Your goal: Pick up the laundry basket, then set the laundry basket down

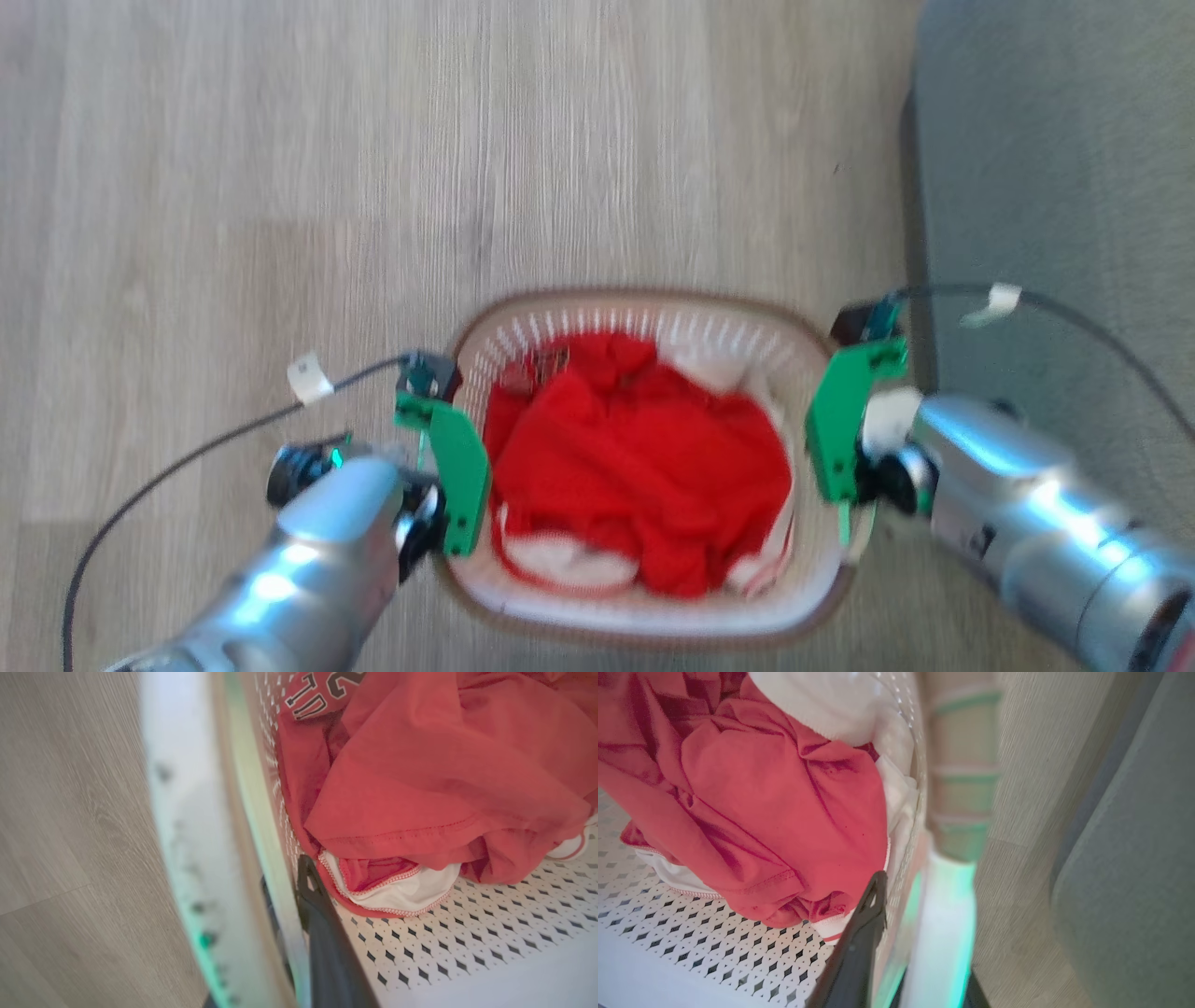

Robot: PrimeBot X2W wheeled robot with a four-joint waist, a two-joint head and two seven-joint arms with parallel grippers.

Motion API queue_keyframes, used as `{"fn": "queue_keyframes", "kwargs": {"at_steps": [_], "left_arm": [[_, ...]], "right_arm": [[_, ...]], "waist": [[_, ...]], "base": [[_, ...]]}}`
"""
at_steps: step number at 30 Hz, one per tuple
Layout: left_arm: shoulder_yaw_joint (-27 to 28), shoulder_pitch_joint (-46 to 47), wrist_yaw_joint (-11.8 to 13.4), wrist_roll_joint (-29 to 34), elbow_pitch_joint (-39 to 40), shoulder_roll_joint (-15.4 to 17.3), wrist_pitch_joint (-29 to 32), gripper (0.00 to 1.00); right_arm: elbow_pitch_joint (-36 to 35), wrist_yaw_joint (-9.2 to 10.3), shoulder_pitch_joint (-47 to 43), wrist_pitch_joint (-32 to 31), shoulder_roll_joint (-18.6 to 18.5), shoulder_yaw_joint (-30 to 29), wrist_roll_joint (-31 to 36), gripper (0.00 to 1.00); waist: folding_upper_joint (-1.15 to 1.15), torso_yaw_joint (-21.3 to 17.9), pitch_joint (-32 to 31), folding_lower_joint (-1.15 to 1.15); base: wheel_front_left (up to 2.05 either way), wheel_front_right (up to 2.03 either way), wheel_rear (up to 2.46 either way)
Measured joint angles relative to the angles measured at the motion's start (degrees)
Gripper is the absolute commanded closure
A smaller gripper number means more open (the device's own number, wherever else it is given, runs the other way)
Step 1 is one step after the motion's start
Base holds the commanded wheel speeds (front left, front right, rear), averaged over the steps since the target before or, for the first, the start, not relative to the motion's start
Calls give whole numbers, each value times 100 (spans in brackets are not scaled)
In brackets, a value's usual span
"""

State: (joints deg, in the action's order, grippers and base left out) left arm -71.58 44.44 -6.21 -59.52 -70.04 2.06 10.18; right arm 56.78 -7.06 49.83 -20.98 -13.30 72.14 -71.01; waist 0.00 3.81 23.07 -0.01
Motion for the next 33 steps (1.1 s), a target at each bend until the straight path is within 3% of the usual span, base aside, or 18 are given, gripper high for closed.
{"fn": "queue_keyframes", "kwargs": {"at_steps": [5, 20, 33], "left_arm": [[-60, -352, -84, 1, -15, 47, 322, 100], [-183, -1342, -74, -8, 942, 555, 1236, 100], [-197, -1429, -70, -7, 1173, 681, 1454, 100]], "right_arm": [[-34, 0, -480, -365, 120, 45, 3, 100], [-19, 0, -1271, -1016, 292, 116, 34, 100], [37, 0, -1380, -1274, 341, 148, -13, 100]], "waist": [[0, -55, -568, 0], [0, -45, -2093, 0], [0, 36, -2318, 0]], "base": [[0, 0, 0], [0, 0, 0], [0, 0, 0]]}}
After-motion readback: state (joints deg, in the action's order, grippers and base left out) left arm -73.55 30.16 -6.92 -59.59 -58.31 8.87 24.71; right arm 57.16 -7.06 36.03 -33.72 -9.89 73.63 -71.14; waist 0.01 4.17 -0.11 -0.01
